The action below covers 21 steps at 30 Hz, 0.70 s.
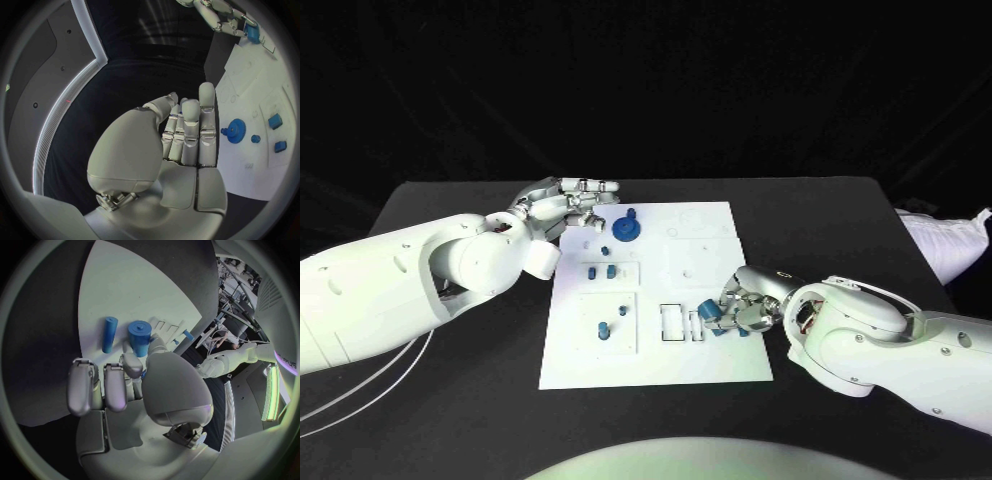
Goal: Assemble the parts on the task board
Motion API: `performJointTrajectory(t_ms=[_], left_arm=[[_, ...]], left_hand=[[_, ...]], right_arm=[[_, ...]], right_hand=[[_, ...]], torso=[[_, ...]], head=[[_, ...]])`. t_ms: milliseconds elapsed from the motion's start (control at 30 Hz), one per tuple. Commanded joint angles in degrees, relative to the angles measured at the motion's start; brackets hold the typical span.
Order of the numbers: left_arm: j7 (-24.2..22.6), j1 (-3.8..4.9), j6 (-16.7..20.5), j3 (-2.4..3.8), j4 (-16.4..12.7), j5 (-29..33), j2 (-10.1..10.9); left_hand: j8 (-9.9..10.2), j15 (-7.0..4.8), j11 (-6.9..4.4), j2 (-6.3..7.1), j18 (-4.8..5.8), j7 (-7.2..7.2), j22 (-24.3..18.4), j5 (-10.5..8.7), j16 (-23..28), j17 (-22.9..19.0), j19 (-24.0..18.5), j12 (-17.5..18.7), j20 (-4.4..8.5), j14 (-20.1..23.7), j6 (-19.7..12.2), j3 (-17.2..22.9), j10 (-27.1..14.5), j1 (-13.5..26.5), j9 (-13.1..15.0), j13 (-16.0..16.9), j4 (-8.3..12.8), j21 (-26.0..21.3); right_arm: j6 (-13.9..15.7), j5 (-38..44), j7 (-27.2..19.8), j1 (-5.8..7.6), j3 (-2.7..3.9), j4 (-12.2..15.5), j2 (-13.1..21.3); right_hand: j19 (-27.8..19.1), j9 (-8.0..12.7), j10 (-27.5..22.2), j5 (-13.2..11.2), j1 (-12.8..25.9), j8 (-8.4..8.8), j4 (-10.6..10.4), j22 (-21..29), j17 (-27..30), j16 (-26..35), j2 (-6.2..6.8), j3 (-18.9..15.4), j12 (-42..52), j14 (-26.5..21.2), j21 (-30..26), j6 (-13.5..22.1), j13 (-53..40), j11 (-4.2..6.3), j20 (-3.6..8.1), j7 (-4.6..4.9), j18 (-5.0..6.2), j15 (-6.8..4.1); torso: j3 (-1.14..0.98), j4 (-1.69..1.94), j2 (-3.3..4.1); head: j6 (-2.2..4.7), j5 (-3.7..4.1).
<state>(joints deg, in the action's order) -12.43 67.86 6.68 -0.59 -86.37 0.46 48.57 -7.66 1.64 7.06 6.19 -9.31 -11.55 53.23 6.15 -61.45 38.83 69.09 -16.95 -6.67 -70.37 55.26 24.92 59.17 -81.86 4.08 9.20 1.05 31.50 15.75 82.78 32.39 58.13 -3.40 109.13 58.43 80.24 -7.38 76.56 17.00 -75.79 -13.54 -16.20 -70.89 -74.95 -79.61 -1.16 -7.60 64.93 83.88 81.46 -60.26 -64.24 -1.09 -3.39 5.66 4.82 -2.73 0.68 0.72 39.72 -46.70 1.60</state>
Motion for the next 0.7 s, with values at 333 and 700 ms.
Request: performJointTrajectory(t_ms=[333, 700], left_arm=[[0.19, -0.02, -1.48, 0.03, -0.05, -0.07, 0.02], [-0.58, -0.04, -0.65, 0.02, -0.1, -0.26, 0.02]], left_hand=[[-0.06, -0.01, -0.14, -0.17, -1.11, 0.08, -0.04, 0.25, 0.09, -0.09, -0.2, -0.22, -0.38, 0.51, -0.3, -0.07, -0.4, -0.27, -0.01, 0.05, 0.43, -0.25], [-0.09, 0.04, -0.05, -0.15, -1.1, -0.02, 0.0, 0.23, -0.05, 0.04, -0.27, -0.34, -0.41, 0.54, -0.46, -0.08, -0.61, -0.22, -0.01, 0.04, 0.49, -0.24]], right_arm=[[12.5, -7.41, -1.8, -0.46, -0.06, 2.96, 1.68], [10.72, -11.44, -1.31, -0.37, 0.07, 3.12, -0.36]], right_hand=[[0.23, -1.78, 0.55, 3.32, -1.89, -1.62, 0.48, -0.09, -0.44, -0.36, -1.72, -0.35, -0.18, 3.59, 0.4, -1.65, -0.49, 0.97, 0.79, -1.01, -0.75, -1.03], [0.1, -2.62, 0.53, 5.43, -0.44, -1.76, -0.25, 0.13, -0.19, -0.16, -1.11, -2.08, -0.96, 3.52, 0.3, -1.03, -0.39, 0.84, 0.84, -0.85, -0.72, -0.97]], torso=[[0.02, -0.02, -0.03], [0.15, 0.11, -0.09]], head=[[-0.03, -0.14], [-0.29, -0.37]])
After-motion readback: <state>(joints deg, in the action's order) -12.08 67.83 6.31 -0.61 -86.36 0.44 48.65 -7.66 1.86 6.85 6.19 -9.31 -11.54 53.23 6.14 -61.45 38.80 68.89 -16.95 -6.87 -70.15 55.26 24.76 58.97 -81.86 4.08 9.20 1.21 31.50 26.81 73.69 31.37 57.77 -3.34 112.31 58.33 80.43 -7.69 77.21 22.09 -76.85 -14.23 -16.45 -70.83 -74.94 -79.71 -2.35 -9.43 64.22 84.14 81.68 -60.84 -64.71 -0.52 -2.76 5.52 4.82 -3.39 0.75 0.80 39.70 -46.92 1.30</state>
